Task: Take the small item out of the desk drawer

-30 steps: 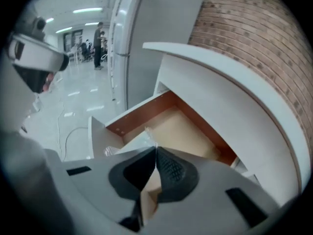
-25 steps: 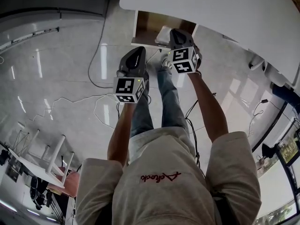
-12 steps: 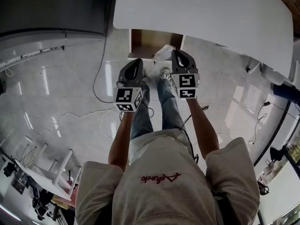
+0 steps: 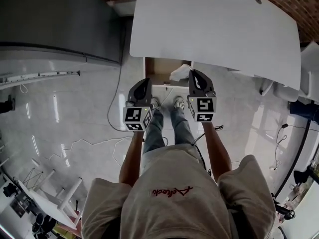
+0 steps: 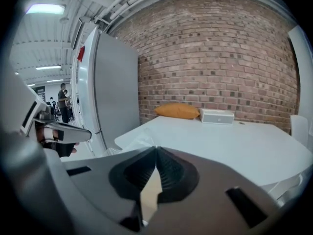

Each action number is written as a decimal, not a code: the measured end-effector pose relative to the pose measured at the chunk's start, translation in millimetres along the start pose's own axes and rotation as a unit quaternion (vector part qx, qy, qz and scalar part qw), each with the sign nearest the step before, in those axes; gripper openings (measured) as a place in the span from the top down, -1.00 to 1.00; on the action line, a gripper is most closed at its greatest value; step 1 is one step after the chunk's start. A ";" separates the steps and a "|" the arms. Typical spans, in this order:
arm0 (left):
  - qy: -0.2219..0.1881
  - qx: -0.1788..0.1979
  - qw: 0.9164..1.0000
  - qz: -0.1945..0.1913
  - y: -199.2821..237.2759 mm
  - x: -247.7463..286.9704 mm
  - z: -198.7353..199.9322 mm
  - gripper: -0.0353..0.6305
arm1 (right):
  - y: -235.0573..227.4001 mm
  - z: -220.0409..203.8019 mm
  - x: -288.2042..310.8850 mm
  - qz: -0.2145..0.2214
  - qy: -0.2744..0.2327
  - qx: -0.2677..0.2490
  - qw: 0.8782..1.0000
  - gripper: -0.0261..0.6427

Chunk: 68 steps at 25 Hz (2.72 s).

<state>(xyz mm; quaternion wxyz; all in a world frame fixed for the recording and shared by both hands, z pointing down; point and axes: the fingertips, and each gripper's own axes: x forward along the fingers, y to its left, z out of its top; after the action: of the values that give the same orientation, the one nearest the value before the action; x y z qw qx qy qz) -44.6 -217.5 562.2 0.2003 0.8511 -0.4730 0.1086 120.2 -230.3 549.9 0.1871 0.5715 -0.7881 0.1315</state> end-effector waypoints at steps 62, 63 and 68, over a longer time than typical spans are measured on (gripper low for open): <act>-0.145 0.083 0.986 0.003 -12.7 -39.5 211.3 0.87 | -20.8 193.3 -75.0 -0.037 -0.160 -0.021 0.986 0.89; -0.145 0.083 0.986 0.004 -12.9 -38.5 211.7 0.87 | -21.6 193.0 -74.1 -0.037 -0.159 -0.021 0.986 0.89; -0.144 0.084 0.986 0.003 -13.9 -34.9 211.7 0.87 | -23.8 192.7 -70.8 -0.038 -0.159 -0.021 0.986 0.89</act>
<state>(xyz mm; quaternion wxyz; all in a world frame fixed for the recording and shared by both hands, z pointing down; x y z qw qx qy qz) -52.2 -278.3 356.1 0.0570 0.8702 -0.4888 0.0247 134.6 -258.6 345.7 0.0760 0.6105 -0.7882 0.0155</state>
